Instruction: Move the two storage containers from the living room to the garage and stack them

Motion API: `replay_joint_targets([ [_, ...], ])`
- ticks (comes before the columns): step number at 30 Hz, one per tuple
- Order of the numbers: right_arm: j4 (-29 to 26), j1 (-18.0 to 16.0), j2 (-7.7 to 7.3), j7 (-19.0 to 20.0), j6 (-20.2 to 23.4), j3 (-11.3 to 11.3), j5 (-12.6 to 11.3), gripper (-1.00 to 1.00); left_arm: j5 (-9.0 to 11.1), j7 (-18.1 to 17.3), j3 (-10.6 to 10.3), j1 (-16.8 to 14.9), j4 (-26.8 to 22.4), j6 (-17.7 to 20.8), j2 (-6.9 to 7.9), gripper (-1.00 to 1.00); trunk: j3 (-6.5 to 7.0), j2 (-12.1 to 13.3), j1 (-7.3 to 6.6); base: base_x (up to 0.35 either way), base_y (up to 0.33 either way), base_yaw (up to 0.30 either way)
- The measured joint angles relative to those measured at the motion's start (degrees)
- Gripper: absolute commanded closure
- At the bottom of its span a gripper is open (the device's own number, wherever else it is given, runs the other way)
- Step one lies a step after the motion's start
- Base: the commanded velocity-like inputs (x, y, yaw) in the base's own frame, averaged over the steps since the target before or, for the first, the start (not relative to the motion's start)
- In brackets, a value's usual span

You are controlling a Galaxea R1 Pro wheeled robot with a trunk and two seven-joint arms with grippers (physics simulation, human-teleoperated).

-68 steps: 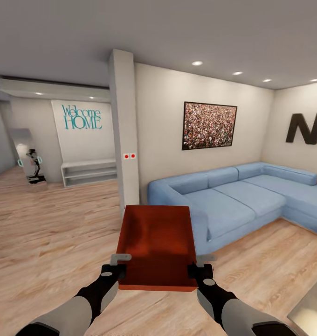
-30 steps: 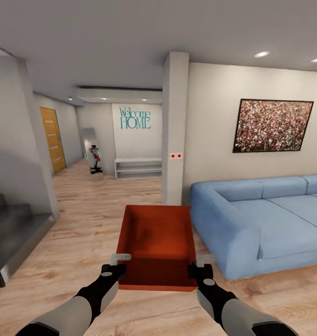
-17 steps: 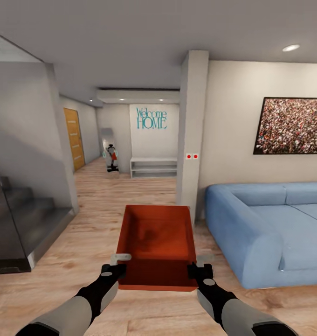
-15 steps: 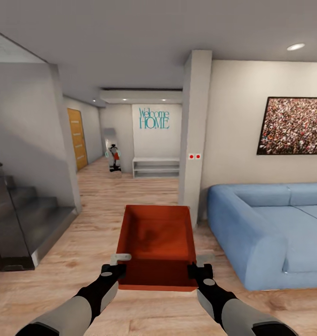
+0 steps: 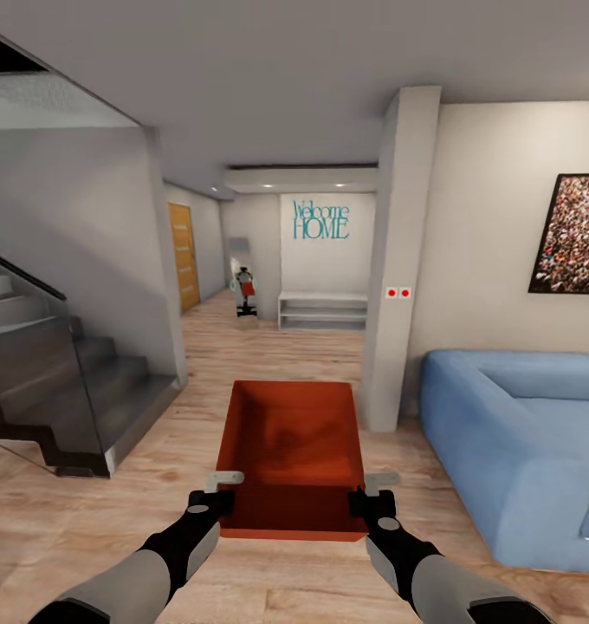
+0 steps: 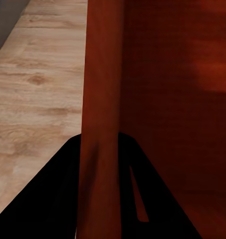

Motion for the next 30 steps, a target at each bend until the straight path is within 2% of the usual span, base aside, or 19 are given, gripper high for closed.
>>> replay_joint_targets([
  [24, 0.0, 0.0, 0.00, 0.0, 0.0, 0.1, 0.0, 1.00, 0.0, 0.0, 0.1, 0.0, 0.1, 0.0, -0.01, 1.00, 0.00, 0.0, -0.02, 0.306, 0.000, 0.012],
  [30, -0.1, 0.0, 0.01, -0.1, 0.1, 0.1, 0.1, 1.00, 0.0, -0.1, 0.1, 0.0, 0.1, 0.0, 0.00, 1.00, 0.00, 0.0, -0.02, 0.322, 0.000, 0.195],
])
